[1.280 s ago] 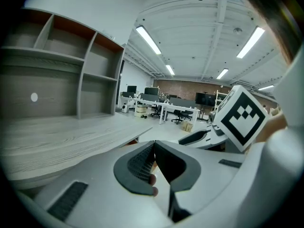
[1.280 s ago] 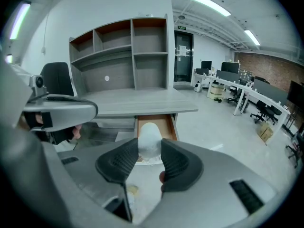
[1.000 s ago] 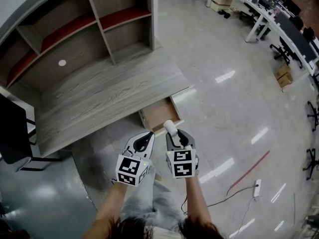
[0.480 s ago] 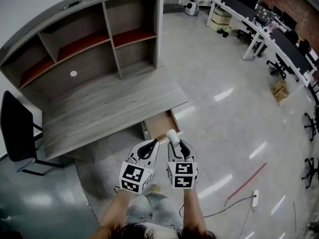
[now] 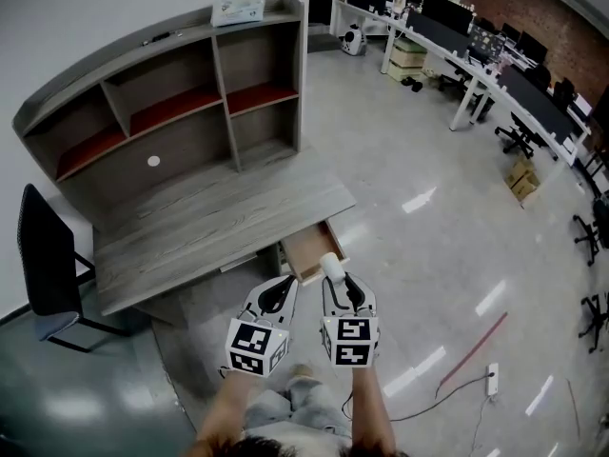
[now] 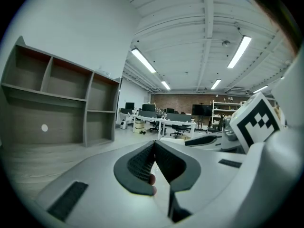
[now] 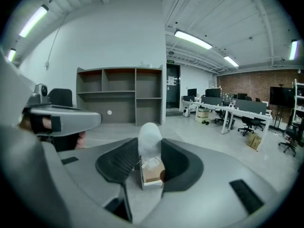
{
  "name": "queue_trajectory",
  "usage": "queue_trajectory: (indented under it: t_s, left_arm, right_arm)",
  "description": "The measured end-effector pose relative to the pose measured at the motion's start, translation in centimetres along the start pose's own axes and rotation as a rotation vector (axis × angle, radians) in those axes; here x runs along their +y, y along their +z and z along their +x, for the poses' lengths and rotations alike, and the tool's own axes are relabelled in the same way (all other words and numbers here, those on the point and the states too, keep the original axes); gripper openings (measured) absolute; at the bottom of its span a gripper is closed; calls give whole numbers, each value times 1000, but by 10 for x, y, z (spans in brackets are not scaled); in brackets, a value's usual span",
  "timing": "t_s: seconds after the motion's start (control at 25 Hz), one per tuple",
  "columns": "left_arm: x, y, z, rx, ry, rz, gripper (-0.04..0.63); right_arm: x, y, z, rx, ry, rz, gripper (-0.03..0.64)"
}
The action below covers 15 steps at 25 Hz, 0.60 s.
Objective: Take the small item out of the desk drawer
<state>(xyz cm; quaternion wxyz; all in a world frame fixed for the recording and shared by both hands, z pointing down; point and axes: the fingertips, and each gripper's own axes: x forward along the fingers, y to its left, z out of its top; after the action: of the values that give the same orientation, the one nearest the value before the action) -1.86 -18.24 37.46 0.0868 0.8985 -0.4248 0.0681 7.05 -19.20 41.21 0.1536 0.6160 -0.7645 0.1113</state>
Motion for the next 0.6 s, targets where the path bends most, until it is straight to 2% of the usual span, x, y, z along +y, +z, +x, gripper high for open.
queue_trajectory:
  t_s: [0.24, 0.6]
  left_arm:
    - [-11, 22, -39, -40, -16, 16, 17]
    - [-34, 32, -98, -73, -49, 29, 17]
  right_arm:
    - [24, 18, -40, -43, -15, -22, 161]
    - [54, 25, -96, -92, -40, -55, 161]
